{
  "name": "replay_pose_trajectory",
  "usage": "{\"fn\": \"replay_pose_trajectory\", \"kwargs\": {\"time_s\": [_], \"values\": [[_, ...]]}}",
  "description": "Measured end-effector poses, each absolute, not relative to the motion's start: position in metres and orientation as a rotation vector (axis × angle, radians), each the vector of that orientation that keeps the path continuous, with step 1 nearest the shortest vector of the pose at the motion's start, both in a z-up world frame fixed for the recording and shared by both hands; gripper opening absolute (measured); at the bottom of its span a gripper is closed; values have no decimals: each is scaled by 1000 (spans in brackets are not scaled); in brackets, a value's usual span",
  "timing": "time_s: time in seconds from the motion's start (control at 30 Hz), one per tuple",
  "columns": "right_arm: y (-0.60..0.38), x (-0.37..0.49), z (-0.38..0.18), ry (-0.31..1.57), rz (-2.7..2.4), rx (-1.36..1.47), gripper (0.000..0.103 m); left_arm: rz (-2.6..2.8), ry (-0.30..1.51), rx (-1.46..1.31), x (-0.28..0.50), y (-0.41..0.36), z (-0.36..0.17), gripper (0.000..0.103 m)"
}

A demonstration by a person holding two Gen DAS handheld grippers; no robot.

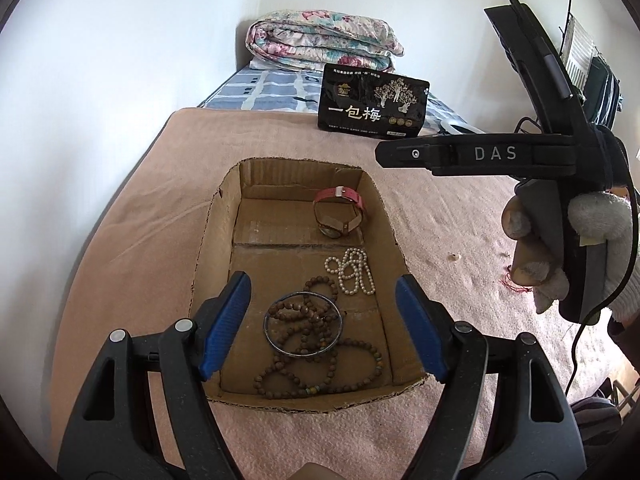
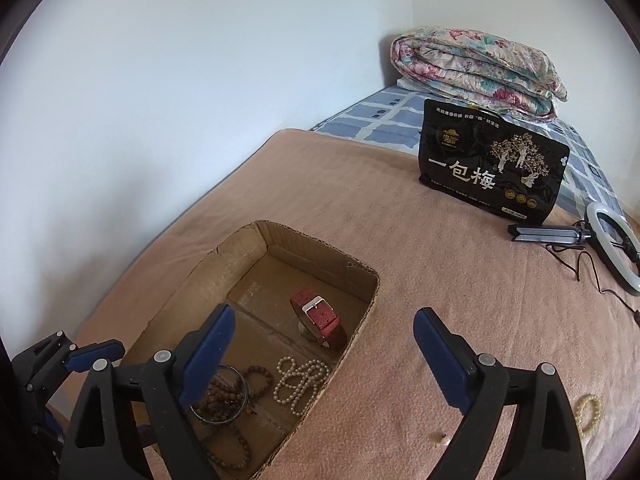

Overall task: Organize jewelry
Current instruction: 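Move the left tool to the green jade pendant while the right tool moves to the yellow bead bracelet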

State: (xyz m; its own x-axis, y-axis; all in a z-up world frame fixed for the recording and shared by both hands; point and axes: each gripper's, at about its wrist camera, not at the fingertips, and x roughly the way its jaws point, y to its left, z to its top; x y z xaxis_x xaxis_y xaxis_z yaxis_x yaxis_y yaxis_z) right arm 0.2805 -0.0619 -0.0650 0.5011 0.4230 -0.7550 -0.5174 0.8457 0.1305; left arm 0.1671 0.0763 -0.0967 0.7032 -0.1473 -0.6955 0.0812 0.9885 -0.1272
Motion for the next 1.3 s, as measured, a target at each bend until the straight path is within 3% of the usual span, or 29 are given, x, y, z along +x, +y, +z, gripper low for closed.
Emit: {"fn": "replay_pose_trajectory", "kwargs": {"time_s": [0.4,1.3], "values": [[-99,266,-41,808,487,-108,103,-131,733,-60,155,59,-76,77],[-257,231,-22,711,220,-134,103,-276,710,11,162,-36,-67,77]]}}
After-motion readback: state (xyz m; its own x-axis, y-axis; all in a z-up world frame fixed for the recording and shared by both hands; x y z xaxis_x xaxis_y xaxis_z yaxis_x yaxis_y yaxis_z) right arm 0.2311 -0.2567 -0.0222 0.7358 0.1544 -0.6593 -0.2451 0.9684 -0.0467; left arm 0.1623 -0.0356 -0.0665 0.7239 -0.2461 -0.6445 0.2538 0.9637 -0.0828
